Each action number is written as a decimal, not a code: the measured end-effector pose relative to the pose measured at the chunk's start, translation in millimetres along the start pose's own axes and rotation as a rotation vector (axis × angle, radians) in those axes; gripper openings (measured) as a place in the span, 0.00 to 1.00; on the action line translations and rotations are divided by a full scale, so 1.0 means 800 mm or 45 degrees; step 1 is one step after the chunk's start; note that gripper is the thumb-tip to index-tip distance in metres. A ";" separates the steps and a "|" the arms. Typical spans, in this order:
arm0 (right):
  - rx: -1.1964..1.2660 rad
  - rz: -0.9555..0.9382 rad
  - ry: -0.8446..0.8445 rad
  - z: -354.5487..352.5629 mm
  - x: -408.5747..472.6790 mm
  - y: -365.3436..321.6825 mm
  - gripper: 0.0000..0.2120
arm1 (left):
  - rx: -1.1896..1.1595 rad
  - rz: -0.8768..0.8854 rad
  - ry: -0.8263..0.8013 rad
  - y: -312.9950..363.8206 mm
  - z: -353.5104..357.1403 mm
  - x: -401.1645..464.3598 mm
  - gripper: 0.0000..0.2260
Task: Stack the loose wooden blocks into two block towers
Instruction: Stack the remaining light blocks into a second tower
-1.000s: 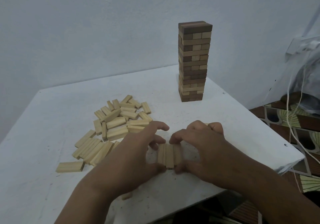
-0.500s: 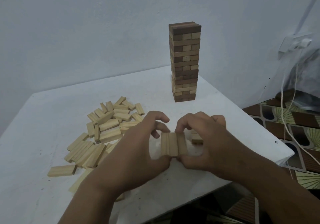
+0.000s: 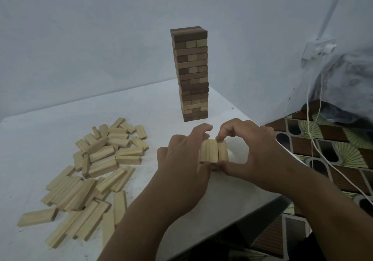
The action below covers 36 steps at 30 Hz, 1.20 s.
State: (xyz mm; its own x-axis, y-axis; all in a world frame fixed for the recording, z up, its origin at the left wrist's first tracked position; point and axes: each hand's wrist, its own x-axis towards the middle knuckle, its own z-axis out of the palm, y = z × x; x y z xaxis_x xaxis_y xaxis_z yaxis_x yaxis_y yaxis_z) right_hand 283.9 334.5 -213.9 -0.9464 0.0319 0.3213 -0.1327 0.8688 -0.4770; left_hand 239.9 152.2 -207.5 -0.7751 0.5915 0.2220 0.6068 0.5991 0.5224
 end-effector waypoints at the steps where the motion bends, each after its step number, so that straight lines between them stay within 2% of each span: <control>1: 0.012 0.007 -0.009 0.001 0.001 0.003 0.22 | 0.013 -0.016 -0.007 0.001 0.002 0.003 0.28; 5: 0.062 0.013 -0.067 0.000 0.002 0.010 0.22 | 0.005 -0.055 -0.066 0.001 0.007 0.005 0.28; 10: 0.117 0.040 -0.105 -0.009 -0.002 0.017 0.29 | 0.006 -0.116 -0.043 -0.008 -0.002 0.000 0.29; 18: 0.130 0.028 -0.076 -0.008 -0.005 0.017 0.22 | -0.008 -0.153 0.023 -0.011 -0.004 -0.001 0.25; 30: 0.126 0.009 -0.031 -0.013 -0.008 0.018 0.24 | -0.012 -0.166 0.030 -0.015 -0.002 -0.001 0.25; 36: 0.123 0.032 -0.047 -0.009 -0.007 0.017 0.21 | 0.005 -0.179 0.008 -0.015 -0.002 -0.001 0.25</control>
State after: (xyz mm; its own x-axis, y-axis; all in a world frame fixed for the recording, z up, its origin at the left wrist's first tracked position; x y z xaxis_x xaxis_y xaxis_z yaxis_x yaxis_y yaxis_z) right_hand 289.5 350.0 -216.2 -0.9598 0.0335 0.2788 -0.1346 0.8163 -0.5616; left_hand 233.0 144.1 -212.4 -0.8536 0.4983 0.1518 0.4927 0.6778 0.5457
